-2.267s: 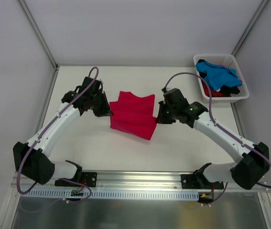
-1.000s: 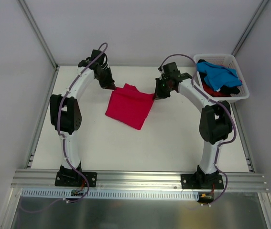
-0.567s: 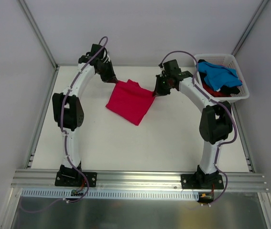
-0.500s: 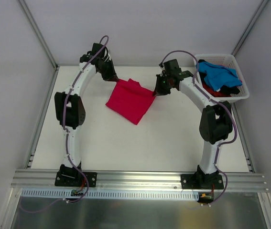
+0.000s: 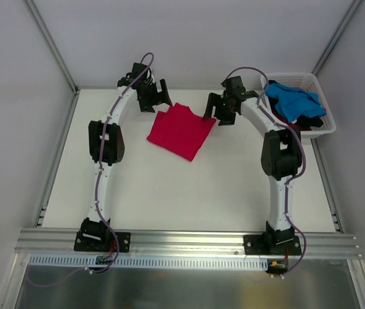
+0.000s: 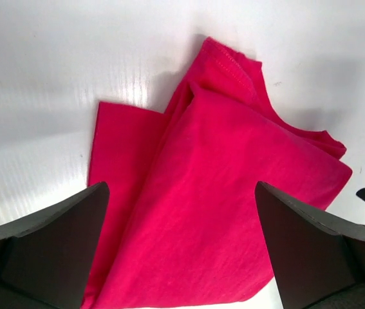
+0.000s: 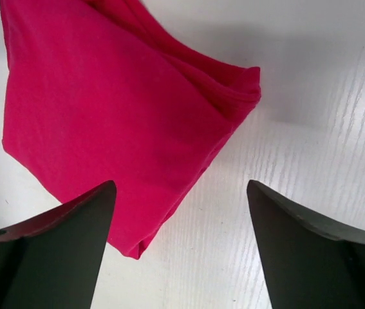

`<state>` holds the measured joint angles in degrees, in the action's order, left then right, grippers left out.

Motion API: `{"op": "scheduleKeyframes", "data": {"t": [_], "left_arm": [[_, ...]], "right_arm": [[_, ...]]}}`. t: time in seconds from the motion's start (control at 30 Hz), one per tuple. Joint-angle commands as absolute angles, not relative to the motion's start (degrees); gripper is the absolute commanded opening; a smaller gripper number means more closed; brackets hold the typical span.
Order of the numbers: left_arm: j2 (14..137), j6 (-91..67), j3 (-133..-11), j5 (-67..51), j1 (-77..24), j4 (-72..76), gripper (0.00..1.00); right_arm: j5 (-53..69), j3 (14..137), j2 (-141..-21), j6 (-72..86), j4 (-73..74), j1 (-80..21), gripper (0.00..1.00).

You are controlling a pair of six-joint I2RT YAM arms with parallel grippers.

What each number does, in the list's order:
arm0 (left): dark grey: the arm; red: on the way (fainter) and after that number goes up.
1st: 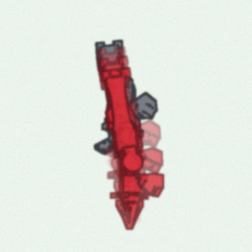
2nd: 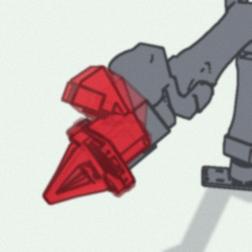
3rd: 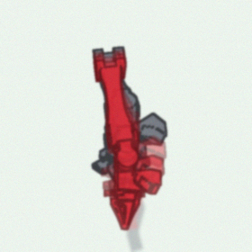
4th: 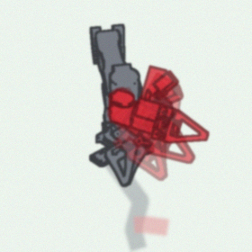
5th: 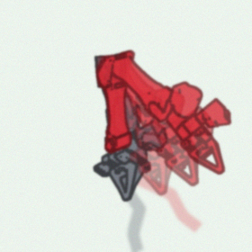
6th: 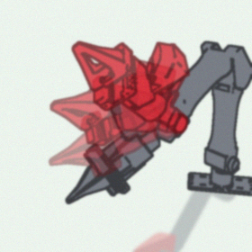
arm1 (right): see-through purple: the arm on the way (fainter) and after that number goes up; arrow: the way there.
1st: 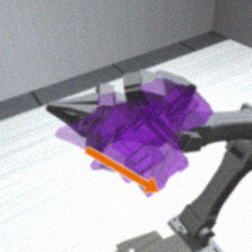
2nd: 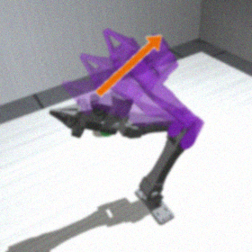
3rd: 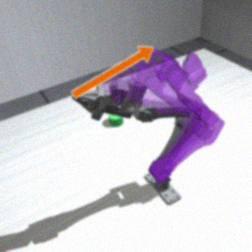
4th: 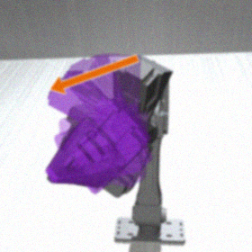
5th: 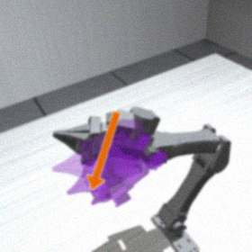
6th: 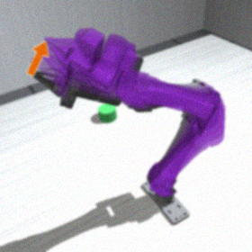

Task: Fold and stack the t-shirts
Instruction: Neatly place the folded tshirt to the corner

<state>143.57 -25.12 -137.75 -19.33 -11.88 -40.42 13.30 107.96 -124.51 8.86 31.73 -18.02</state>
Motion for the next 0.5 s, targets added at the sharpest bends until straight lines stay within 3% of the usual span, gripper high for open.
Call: {"op": "scheduleKeyframes", "data": {"t": [0.0, 0.17, 0.33, 0.47], "left_arm": [[137.74, -20.66, -140.98, -17.15, -11.08, -37.79, 0.99], [125.53, -16.37, -132.64, -13.54, -9.23, -37.88, 0.99], [114.54, -12.48, -113.85, -14.5, -8.7, -37.79, 0.99], [113.64, -12.04, -105.04, -19.24, -8.7, -37.71, 0.93]], "right_arm": [[12.75, 108.81, -120.77, 8.35, 31.55, -18.11, 0.89], [14.67, 104.26, -114.36, 8.17, 29.45, -18.63, 0.93], [11.44, 95.29, -107.95, 13.77, 29.01, -22.22, 0.95], [8.0, 84.57, -104.25, 21.07, 22.27, -26.0, 0.93]]}}
